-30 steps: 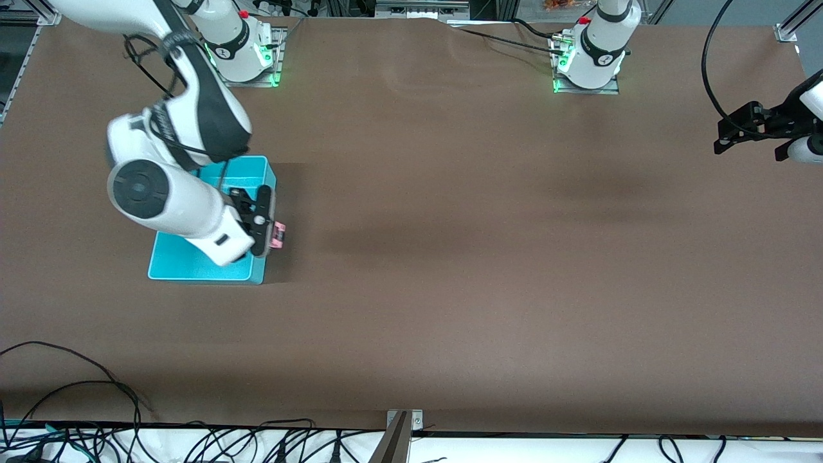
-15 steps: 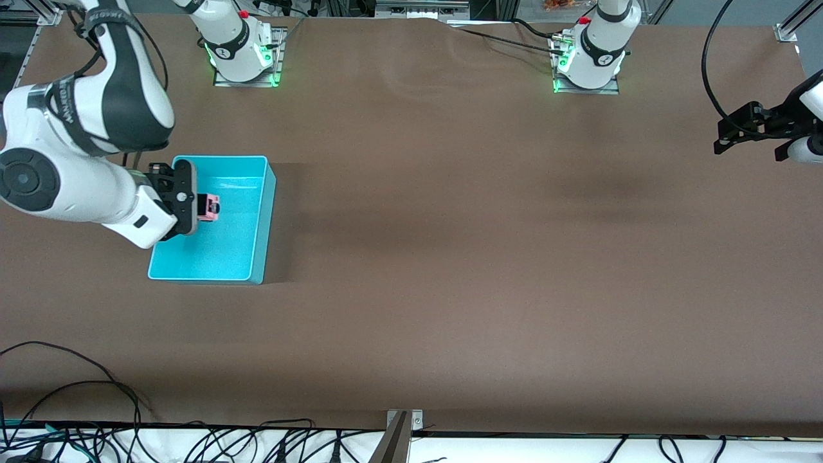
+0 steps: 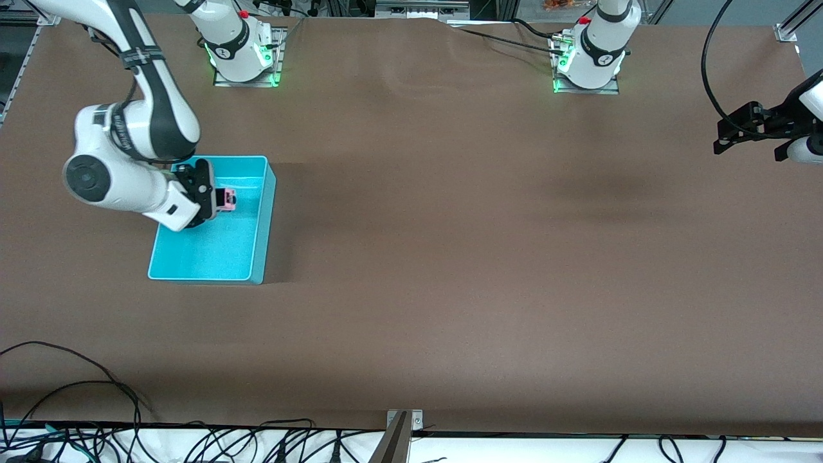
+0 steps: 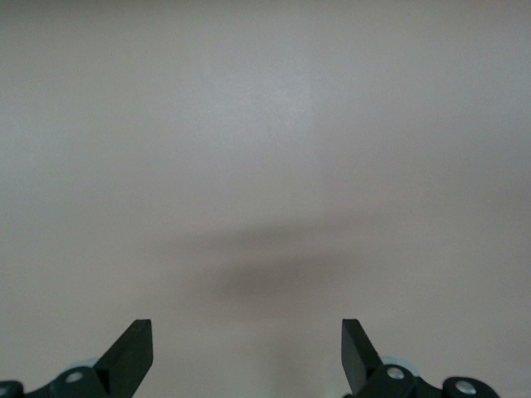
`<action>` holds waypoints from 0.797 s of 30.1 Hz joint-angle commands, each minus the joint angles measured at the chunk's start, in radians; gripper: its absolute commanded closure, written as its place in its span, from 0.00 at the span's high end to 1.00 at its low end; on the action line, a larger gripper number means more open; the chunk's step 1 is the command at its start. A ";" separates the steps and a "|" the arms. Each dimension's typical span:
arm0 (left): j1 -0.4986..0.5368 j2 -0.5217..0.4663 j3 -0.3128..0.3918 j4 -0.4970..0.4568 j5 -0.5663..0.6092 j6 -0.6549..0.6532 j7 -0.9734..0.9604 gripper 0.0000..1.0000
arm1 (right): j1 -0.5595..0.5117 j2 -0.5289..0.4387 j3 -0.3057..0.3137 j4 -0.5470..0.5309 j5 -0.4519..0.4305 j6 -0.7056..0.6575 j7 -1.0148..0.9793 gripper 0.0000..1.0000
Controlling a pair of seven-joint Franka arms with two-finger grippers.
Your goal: Wind and store pink jeep toy
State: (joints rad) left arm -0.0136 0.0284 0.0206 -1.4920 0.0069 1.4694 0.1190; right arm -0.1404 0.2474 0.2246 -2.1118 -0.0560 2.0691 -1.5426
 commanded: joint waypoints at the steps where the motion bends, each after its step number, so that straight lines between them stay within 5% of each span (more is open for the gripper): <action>1: -0.003 0.016 -0.005 0.035 -0.015 -0.017 -0.004 1.00 | -0.011 -0.080 -0.010 -0.177 0.030 0.100 -0.031 0.27; 13: 0.001 0.016 -0.004 0.035 -0.019 -0.017 -0.004 1.00 | -0.013 -0.050 -0.045 -0.300 0.030 0.286 -0.033 0.35; 18: 0.000 0.016 -0.004 0.036 -0.019 -0.017 -0.004 1.00 | -0.014 -0.025 -0.045 -0.295 0.030 0.292 -0.033 0.63; 21: 0.001 0.016 -0.004 0.036 -0.019 -0.017 -0.004 1.00 | -0.014 -0.025 -0.045 -0.293 0.033 0.292 -0.031 1.00; 24: 0.001 0.016 -0.004 0.036 -0.019 -0.017 -0.004 1.00 | -0.014 -0.025 -0.045 -0.289 0.033 0.290 -0.031 1.00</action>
State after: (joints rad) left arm -0.0152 0.0285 0.0152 -1.4919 0.0069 1.4694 0.1190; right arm -0.1452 0.2311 0.1754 -2.3968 -0.0472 2.3514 -1.5481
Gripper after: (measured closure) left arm 0.000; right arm 0.313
